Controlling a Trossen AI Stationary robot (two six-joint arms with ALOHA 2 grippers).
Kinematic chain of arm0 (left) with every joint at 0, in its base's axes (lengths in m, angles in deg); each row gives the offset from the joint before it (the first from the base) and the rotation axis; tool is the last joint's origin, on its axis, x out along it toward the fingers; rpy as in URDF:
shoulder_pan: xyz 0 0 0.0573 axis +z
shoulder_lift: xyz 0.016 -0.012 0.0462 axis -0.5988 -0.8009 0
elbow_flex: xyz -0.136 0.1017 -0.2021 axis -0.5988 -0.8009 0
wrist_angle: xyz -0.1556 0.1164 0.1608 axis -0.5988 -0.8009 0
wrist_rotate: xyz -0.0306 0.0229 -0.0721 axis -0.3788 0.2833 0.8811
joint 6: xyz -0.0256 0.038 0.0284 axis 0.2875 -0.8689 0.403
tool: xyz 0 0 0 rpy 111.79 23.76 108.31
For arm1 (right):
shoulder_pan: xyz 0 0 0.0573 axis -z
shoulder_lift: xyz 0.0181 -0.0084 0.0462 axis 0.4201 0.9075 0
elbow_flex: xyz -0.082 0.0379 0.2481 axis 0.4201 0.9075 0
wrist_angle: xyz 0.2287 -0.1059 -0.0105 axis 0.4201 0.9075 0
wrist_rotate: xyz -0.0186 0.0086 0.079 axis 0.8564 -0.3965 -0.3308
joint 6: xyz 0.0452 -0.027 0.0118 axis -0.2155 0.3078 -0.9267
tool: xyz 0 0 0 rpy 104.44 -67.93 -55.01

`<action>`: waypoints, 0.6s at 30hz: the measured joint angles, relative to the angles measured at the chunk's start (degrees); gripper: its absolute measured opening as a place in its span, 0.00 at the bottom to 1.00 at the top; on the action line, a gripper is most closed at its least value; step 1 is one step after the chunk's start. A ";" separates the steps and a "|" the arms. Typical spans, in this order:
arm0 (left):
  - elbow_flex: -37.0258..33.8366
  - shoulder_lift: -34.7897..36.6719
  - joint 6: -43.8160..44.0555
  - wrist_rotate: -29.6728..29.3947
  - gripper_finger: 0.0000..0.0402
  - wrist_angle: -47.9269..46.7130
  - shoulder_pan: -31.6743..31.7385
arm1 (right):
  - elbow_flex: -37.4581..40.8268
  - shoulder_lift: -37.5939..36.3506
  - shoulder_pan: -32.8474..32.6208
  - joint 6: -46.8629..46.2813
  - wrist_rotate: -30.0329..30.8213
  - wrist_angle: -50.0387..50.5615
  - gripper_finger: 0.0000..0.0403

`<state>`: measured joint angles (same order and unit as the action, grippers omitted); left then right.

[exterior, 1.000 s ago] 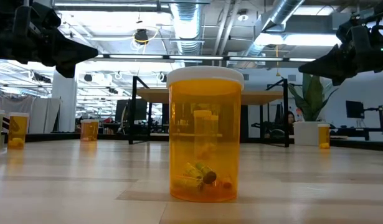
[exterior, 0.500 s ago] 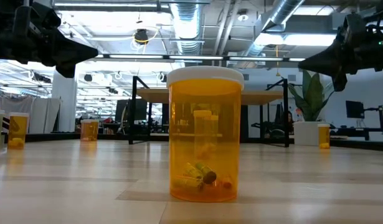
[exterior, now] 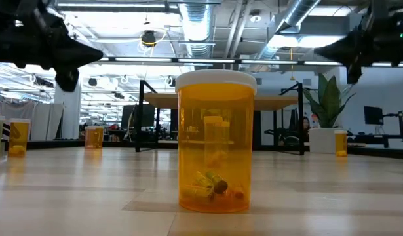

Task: Pick and place medicine bottles onto shelf by color
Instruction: Put the bottom large orange pill bottle in the top right corner of the shelf

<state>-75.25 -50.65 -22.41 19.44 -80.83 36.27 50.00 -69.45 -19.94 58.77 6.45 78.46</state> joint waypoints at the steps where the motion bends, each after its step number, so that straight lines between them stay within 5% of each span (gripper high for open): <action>1: 0.02 -0.12 3.70 -0.98 0.00 0.15 0.00 | 0.02 0.25 0.00 1.48 -0.38 -1.84 0.03; 11: 0.00 -0.21 20.19 0.77 0.00 1.34 0.07 | -5.39 9.00 0.00 6.81 -3.47 -3.89 0.08; 18: 7.11 -6.57 11.50 -8.45 0.00 6.71 0.11 | -16.42 21.72 0.00 9.94 -4.97 4.60 0.21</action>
<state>-68.14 -57.21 -10.91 10.99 -74.12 36.38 33.58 -47.73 -19.94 68.71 1.48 83.07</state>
